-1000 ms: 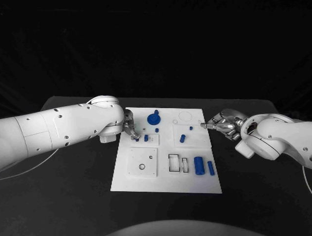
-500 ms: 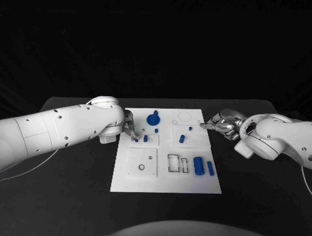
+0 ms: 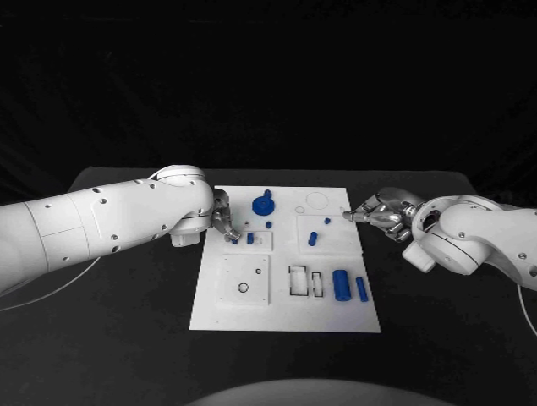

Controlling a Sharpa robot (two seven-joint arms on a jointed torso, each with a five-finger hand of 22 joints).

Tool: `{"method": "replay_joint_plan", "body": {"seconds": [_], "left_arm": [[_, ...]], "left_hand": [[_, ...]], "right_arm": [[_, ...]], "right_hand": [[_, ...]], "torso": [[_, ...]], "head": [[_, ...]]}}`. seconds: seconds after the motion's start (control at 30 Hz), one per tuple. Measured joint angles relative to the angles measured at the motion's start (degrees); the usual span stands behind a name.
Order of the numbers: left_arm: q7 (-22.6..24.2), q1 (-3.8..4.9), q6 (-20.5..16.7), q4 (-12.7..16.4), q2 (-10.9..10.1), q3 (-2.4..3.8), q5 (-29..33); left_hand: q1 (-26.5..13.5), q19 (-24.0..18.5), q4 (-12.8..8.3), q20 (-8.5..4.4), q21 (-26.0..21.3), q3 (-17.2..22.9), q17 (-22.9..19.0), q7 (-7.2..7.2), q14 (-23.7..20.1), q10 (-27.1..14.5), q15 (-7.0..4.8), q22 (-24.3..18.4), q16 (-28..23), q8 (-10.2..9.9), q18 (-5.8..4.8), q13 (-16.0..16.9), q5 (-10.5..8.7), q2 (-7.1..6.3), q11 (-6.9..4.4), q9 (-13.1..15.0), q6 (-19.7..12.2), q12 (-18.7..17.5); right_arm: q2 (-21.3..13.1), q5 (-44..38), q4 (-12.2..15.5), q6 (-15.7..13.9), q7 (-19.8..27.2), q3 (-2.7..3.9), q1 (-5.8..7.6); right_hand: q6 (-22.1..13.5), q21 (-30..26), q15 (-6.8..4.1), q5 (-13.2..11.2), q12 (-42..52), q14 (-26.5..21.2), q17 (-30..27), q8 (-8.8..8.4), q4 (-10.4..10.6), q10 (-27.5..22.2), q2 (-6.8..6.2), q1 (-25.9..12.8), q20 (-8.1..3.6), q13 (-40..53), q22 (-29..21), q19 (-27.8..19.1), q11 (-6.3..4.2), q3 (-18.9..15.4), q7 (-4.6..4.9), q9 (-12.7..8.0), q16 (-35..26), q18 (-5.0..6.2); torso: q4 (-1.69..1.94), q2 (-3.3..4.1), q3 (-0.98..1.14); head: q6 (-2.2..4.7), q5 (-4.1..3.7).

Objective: Assemble the parts on the task board

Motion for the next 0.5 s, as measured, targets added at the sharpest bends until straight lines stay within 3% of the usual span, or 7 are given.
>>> {"method": "replay_joint_plan", "body": {"seconds": [0.5], "left_arm": [[0.0,-0.02,0.2,-0.1,-0.1,0.0,0.0]], "left_hand": [[0.2,0.0,0.0,0.0,0.0,0.0,0.0,-0.21,0.0,0.0,0.0,0.0,0.0,-0.1,0.0,0.0,-0.4,0.17,0.01,0.0,-0.2,0.0]], "right_arm": [[0.1,0.0,0.0,0.0,0.0,0.0,0.0]], "right_hand": [[0.0,0.0,0.0,0.0,0.0,0.0,0.0,0.0,0.0,0.0,0.0,0.0,0.0,0.0,0.0,0.0,0.0,0.0,0.0,0.0,0.0,-0.01]], "torso": [[0.02,0.02,0.0]], "head": [[-0.02,0.19]]}}
